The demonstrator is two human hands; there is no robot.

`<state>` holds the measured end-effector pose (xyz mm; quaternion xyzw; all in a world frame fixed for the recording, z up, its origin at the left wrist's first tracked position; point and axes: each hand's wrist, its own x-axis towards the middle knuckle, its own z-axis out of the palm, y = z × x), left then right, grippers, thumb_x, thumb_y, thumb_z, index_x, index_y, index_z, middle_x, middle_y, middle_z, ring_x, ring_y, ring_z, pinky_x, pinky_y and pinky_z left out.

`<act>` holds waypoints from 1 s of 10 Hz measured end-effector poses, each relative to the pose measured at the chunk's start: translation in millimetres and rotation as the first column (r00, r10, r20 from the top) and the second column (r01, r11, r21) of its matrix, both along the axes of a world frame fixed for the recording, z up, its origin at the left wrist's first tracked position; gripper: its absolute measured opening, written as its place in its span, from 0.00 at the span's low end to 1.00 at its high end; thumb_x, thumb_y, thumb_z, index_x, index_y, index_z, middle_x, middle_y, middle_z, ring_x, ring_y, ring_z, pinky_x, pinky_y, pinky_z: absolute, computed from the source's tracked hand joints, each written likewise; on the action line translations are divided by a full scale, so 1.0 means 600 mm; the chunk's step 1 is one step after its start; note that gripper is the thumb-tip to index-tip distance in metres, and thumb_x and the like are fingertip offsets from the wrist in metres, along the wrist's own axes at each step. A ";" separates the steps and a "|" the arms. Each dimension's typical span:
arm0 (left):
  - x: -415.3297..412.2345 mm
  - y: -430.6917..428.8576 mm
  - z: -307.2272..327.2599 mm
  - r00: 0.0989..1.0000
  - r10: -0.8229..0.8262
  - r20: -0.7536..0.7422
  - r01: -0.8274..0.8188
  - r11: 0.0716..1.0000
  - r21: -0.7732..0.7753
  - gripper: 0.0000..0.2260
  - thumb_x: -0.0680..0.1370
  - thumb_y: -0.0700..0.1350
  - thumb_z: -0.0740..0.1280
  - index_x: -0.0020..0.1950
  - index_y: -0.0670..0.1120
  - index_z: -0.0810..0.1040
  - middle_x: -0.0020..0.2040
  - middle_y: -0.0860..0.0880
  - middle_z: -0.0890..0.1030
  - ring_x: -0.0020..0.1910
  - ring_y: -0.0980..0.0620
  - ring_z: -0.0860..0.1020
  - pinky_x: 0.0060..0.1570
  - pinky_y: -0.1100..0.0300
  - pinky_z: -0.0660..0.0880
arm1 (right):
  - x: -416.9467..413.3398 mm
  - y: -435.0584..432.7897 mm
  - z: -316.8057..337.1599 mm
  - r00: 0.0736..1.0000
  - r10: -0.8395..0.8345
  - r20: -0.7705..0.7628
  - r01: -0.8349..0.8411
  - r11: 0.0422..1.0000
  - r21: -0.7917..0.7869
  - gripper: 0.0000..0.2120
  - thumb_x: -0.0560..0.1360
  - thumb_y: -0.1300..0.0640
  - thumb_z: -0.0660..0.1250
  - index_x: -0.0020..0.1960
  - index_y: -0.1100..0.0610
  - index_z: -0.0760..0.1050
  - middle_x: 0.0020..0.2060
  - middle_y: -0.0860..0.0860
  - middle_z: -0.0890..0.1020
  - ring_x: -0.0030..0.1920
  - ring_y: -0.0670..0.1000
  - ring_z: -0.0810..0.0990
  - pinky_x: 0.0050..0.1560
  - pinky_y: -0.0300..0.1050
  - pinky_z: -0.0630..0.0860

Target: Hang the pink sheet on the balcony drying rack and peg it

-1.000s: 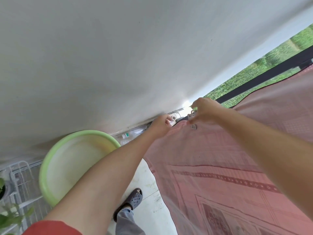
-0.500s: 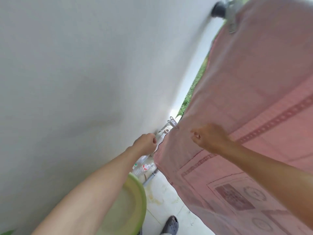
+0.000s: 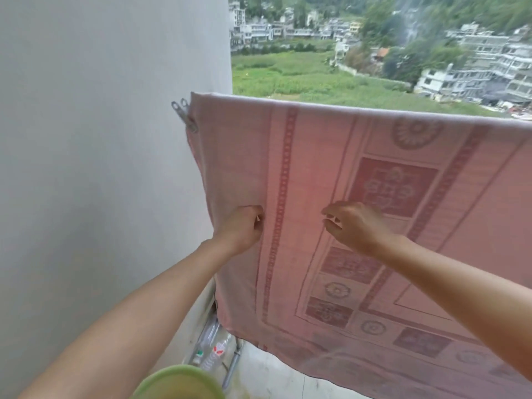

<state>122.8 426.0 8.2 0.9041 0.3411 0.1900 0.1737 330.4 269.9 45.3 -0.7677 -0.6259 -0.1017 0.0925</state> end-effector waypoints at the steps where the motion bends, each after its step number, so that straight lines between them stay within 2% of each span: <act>1: 0.049 -0.042 0.092 0.973 -0.059 0.224 0.015 0.981 0.194 0.07 0.76 0.39 0.63 0.50 0.43 0.80 0.48 0.44 0.81 0.47 0.42 0.79 0.46 0.53 0.75 | 0.041 -0.057 0.066 0.993 -0.009 0.114 -0.022 0.964 0.265 0.07 0.74 0.52 0.66 0.48 0.53 0.81 0.43 0.50 0.84 0.44 0.58 0.83 0.36 0.50 0.79; 2: 0.098 -0.083 0.178 0.914 -0.108 0.392 -0.083 0.894 0.440 0.06 0.75 0.38 0.65 0.50 0.42 0.80 0.48 0.44 0.79 0.48 0.44 0.78 0.47 0.53 0.75 | 0.073 -0.102 0.137 0.981 -0.029 0.190 -0.063 0.884 0.464 0.09 0.74 0.54 0.69 0.52 0.53 0.82 0.46 0.49 0.84 0.50 0.55 0.81 0.39 0.49 0.78; 3: 0.145 -0.099 0.240 0.916 -0.132 0.379 -0.104 0.834 0.542 0.10 0.77 0.42 0.66 0.57 0.42 0.78 0.56 0.44 0.76 0.56 0.45 0.74 0.52 0.52 0.72 | 0.114 -0.131 0.183 0.969 -0.098 0.225 -0.041 0.839 0.542 0.15 0.74 0.54 0.68 0.60 0.55 0.79 0.55 0.52 0.82 0.57 0.57 0.76 0.49 0.53 0.76; 4: 0.189 -0.094 0.268 0.963 -0.067 0.260 -0.083 0.846 0.527 0.14 0.80 0.49 0.62 0.63 0.45 0.75 0.64 0.45 0.72 0.63 0.44 0.69 0.59 0.48 0.68 | 0.156 -0.148 0.205 0.961 -0.227 0.157 0.121 0.858 0.499 0.19 0.76 0.50 0.66 0.65 0.55 0.74 0.63 0.56 0.77 0.63 0.59 0.72 0.58 0.59 0.72; 5: 0.223 -0.074 0.263 0.992 -0.046 0.116 -0.022 0.852 0.523 0.19 0.82 0.56 0.56 0.66 0.46 0.73 0.64 0.45 0.74 0.64 0.43 0.70 0.67 0.47 0.62 | 0.195 -0.152 0.203 0.930 -0.363 0.058 0.312 0.862 0.399 0.24 0.79 0.42 0.60 0.70 0.53 0.70 0.68 0.57 0.73 0.67 0.60 0.70 0.65 0.59 0.65; 6: 0.239 -0.044 0.248 0.999 -0.011 0.039 -0.012 0.844 0.536 0.21 0.82 0.59 0.51 0.68 0.48 0.70 0.63 0.45 0.76 0.63 0.42 0.71 0.70 0.46 0.58 | 0.212 -0.148 0.191 0.908 -0.415 0.053 0.375 0.863 0.338 0.28 0.79 0.35 0.50 0.70 0.51 0.68 0.67 0.55 0.73 0.64 0.60 0.71 0.66 0.57 0.62; 7: 0.247 -0.023 0.232 0.997 -0.018 0.071 -0.028 0.799 0.600 0.19 0.81 0.58 0.53 0.64 0.48 0.71 0.57 0.45 0.76 0.58 0.41 0.71 0.68 0.46 0.59 | 0.225 -0.139 0.174 0.898 -0.429 0.095 0.374 0.860 0.347 0.31 0.77 0.34 0.48 0.71 0.51 0.66 0.67 0.54 0.72 0.65 0.59 0.69 0.68 0.58 0.59; 8: 0.254 -0.010 0.210 0.991 -0.026 0.128 -0.064 0.757 0.650 0.17 0.81 0.57 0.55 0.60 0.47 0.71 0.52 0.45 0.74 0.53 0.42 0.71 0.64 0.47 0.59 | 0.224 -0.128 0.153 0.891 -0.437 0.127 0.367 0.855 0.366 0.31 0.77 0.34 0.51 0.72 0.53 0.64 0.67 0.55 0.70 0.68 0.59 0.66 0.71 0.58 0.56; 9: 0.259 -0.007 0.206 0.983 -0.054 0.178 -0.084 0.726 0.682 0.16 0.80 0.57 0.56 0.59 0.47 0.71 0.50 0.45 0.74 0.51 0.42 0.70 0.63 0.48 0.59 | 0.227 -0.129 0.158 0.893 -0.434 0.122 0.367 0.857 0.361 0.33 0.75 0.33 0.49 0.72 0.53 0.65 0.67 0.56 0.70 0.67 0.60 0.67 0.71 0.59 0.57; 10: 0.257 -0.019 0.211 0.975 -0.055 0.213 -0.111 0.715 0.690 0.16 0.81 0.56 0.56 0.58 0.46 0.72 0.49 0.45 0.73 0.50 0.42 0.70 0.62 0.48 0.60 | 0.204 -0.146 0.204 0.918 -0.397 -0.026 0.373 0.836 0.402 0.32 0.76 0.34 0.51 0.71 0.53 0.67 0.68 0.57 0.72 0.66 0.60 0.70 0.68 0.59 0.61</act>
